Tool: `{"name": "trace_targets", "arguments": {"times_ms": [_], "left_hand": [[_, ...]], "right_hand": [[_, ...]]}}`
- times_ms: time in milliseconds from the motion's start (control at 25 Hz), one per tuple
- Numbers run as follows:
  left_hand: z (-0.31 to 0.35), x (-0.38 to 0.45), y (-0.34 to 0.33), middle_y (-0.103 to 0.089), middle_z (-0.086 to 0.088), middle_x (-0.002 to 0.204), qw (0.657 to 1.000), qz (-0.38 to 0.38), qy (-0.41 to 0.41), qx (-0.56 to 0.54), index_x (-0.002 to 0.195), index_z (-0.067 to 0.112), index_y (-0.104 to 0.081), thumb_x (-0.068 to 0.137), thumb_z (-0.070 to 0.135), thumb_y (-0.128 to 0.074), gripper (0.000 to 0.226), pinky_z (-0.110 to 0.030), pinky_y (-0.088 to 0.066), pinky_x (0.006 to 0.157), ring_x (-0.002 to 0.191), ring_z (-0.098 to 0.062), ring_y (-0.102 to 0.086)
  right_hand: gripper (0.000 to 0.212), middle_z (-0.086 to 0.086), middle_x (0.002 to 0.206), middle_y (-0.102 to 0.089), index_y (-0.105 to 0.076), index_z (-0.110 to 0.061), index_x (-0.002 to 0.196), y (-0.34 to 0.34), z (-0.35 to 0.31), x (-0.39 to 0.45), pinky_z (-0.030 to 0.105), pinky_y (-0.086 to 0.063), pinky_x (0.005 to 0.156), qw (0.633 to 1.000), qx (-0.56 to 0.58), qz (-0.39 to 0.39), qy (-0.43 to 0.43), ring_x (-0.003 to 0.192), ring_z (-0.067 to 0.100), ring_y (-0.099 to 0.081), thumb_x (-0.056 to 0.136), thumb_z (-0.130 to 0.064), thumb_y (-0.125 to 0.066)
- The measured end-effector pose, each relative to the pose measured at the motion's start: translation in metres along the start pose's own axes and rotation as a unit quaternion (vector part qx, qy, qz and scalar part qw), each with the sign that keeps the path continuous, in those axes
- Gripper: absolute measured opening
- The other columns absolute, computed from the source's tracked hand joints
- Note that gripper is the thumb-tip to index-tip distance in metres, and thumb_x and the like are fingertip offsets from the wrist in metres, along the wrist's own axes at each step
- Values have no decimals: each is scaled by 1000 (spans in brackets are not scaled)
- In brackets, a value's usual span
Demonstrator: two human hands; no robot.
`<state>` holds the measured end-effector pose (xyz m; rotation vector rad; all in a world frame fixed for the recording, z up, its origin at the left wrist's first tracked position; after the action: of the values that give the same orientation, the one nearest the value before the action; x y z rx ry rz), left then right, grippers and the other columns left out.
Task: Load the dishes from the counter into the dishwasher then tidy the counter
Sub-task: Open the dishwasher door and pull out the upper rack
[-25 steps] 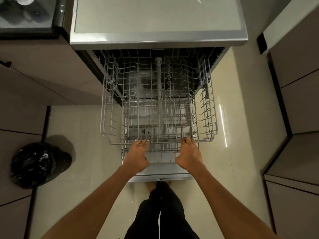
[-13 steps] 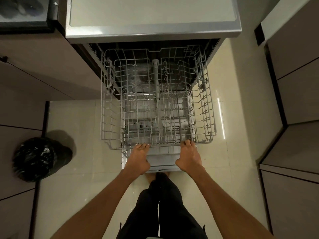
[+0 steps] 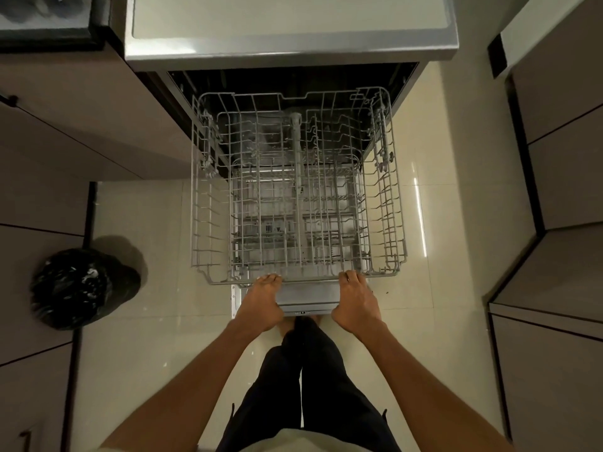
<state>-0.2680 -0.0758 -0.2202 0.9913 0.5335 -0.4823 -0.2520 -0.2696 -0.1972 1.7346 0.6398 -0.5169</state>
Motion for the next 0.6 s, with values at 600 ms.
{"name": "trace_targets", "arguments": {"times_ms": [600], "left_hand": [[4,-16,-12,-3,-11,166,998,-10,-24,53,157,5,-9,84,6,-57,88,-36,-7,125,153,-25,3]], "right_hand": [[106,13,167,11,8,-3,158,-15,-1,-7,38,-2,126,998,-39,-35,27,154,26,11,88,-43,-62]]}}
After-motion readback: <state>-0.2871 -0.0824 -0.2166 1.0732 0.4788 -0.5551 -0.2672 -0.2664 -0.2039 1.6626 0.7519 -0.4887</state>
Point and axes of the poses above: each hand's wrist, its own x-axis towards the middle knuckle, its own y-axis out of the back of the hand, z = x × y, the point moved 10 cm from there along x, towards the middle knuckle
